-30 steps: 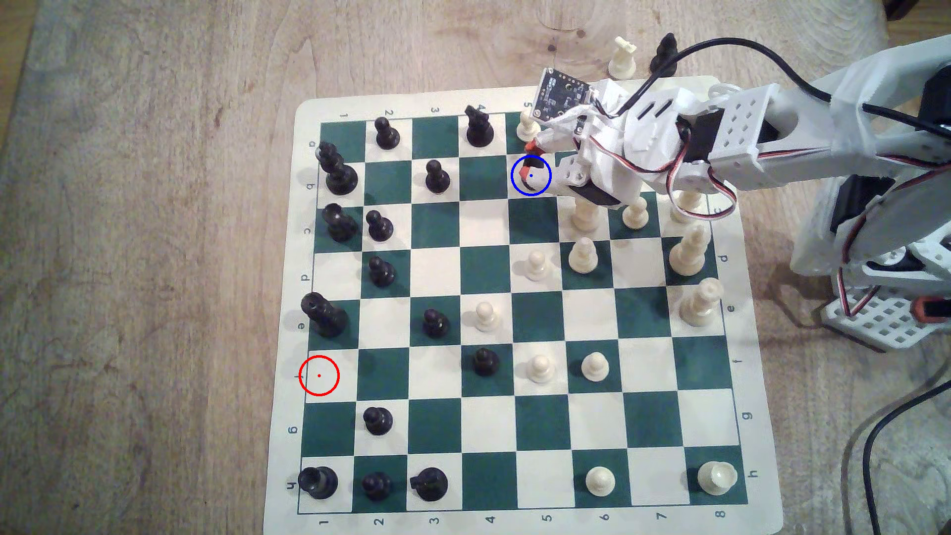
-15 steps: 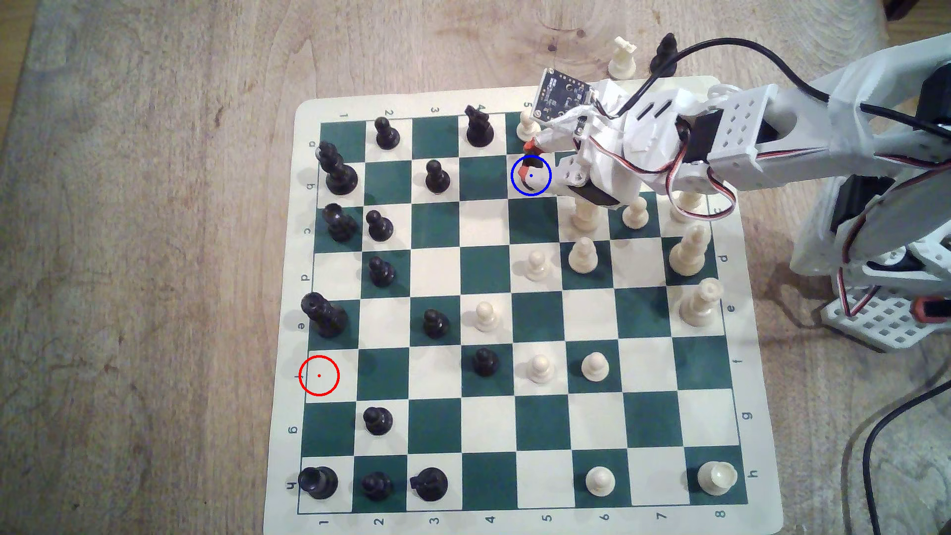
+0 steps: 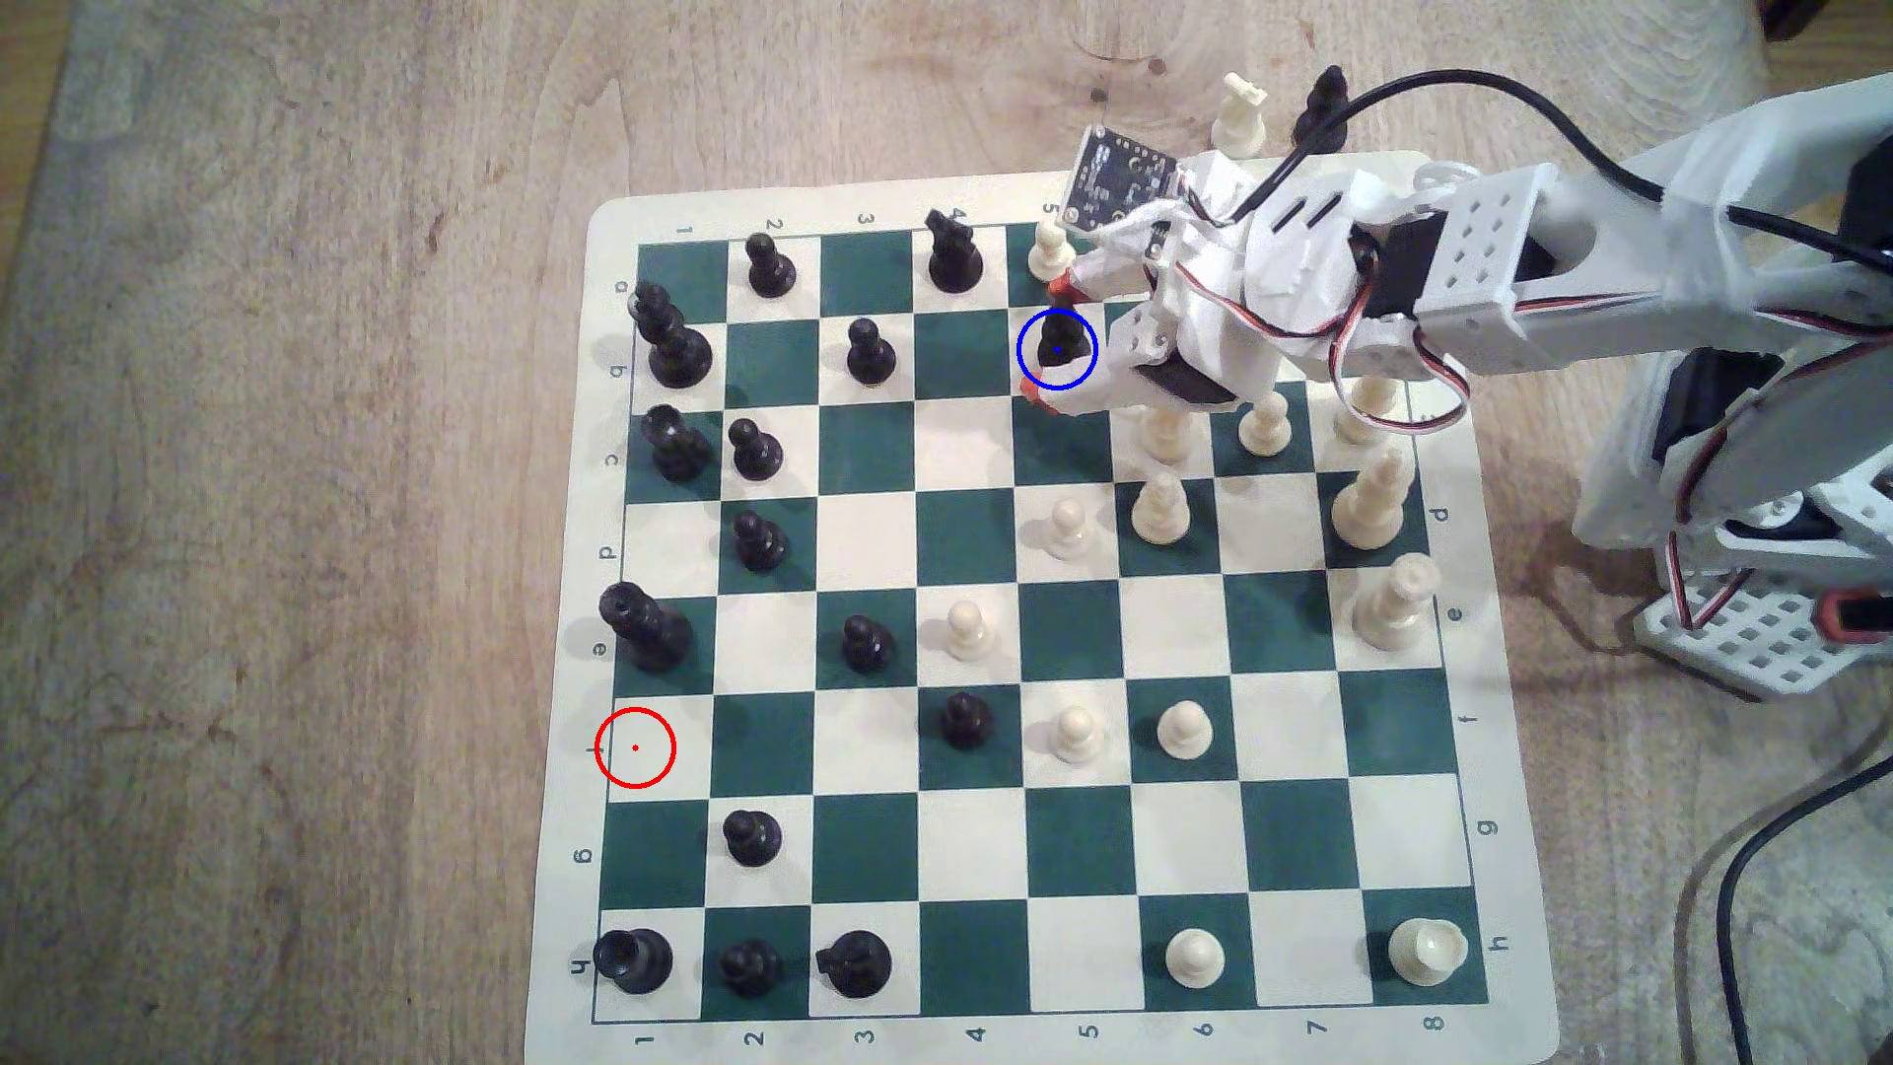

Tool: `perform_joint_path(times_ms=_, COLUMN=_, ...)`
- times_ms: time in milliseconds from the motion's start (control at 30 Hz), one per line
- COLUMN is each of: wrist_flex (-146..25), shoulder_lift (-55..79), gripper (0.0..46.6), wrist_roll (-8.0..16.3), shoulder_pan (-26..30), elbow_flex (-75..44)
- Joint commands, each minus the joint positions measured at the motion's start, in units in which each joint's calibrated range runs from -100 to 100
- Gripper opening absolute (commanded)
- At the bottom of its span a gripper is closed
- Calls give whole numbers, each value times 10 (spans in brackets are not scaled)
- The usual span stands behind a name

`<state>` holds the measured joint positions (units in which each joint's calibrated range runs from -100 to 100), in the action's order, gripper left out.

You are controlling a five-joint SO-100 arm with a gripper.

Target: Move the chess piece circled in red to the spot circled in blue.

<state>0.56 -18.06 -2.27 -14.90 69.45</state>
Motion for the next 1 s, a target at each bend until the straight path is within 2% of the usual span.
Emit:
perform_joint_path(times_ms=0, wrist_flex=-40, shoulder_lift=-63, gripper=193, wrist_roll=2, shoulder_pan=-2, elbow_flex=-39)
perform_joint_path(times_ms=167, wrist_flex=-89, shoulder_lift=-155, gripper=206, wrist_roll=5, shoulder_pan=5, elbow_flex=-14)
perform_joint_path(times_ms=467, wrist_flex=-182, shoulder_lift=-386, gripper=201, wrist_roll=5, shoulder_pan=75, elbow_flex=110)
perform_joint_path(times_ms=700, wrist_flex=-160, shoulder_lift=-493, gripper=97, wrist_roll=6, shoulder_pan=146, elbow_flex=180)
perform_joint_path(times_ms=867, wrist_flex=39, shoulder_lift=-588, gripper=24, wrist_roll=0, shoulder_pan=180, elbow_flex=260)
perform_joint_path(times_ms=967, wrist_flex=80, shoulder_lift=-647, gripper=3, wrist_roll=0, shoulder_pan=181, elbow_flex=292)
